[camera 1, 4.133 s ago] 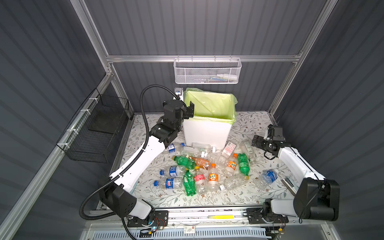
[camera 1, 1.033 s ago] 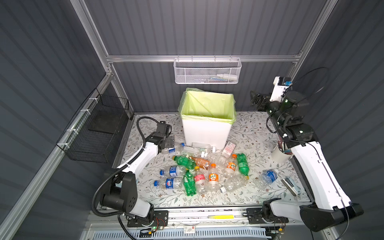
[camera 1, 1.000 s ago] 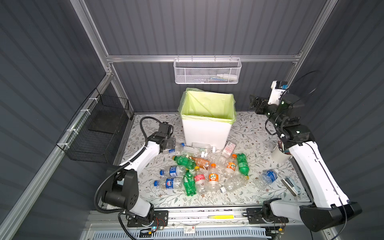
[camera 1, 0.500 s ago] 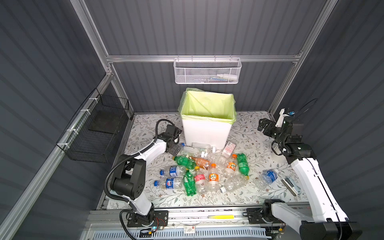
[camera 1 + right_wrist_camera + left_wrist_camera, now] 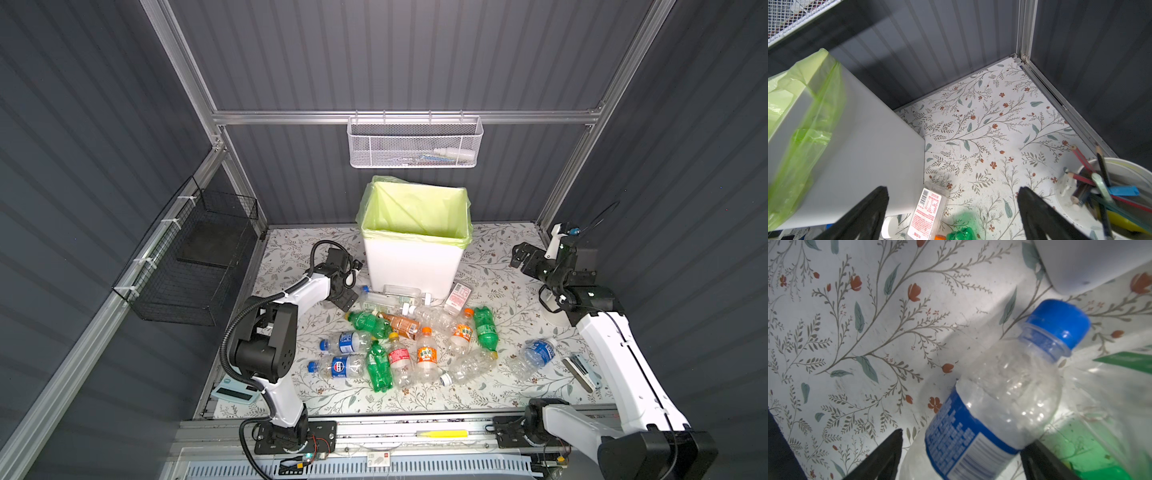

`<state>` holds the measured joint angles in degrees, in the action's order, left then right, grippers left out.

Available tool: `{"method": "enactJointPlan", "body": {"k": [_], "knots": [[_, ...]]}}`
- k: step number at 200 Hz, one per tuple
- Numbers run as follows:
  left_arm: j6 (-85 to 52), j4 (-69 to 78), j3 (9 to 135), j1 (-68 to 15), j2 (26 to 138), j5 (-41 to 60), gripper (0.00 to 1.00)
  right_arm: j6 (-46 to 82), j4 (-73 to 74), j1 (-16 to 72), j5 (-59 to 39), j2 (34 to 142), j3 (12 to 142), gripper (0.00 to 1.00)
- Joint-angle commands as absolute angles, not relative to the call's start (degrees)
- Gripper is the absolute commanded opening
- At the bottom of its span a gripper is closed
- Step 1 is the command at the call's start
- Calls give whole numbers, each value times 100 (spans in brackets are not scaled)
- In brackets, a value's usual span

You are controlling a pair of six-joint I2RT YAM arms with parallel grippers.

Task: Throw the plastic bottles in the bin
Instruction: 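Grasp the clear blue-capped water bottle with the left gripper, then lift the water bottle with the left gripper and drop it into the bin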

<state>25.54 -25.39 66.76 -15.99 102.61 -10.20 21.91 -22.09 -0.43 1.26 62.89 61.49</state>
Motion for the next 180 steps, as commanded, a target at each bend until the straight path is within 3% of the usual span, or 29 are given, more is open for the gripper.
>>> {"method": "enactJointPlan", "body": {"k": [1, 30, 87, 116, 146, 180], "knots": [[2638, -2542, 6809, -1487, 10429, -749, 84, 2182, -2195, -78, 85, 6317, 6095, 99], [2574, -2503, 6794, -1417, 10496, -552, 81, 2154, -2180, -101, 89, 6334, 6100, 99], [2170, -2447, 6813, -1252, 10517, -535, 53, 2083, -2171, -123, 99, 6372, 5995, 99], [1864, -2326, 6750, -1067, 10360, -423, 46, 2074, -2171, -148, 110, 6367, 5990, 99], [1451, -2231, 6845, -985, 9874, -351, 40, 2064, -2167, -165, 116, 6368, 5959, 99], [809, -2006, 7483, -984, 8786, -498, 42, 2013, -2171, -185, 268, 6370, 5951, 99]]}}
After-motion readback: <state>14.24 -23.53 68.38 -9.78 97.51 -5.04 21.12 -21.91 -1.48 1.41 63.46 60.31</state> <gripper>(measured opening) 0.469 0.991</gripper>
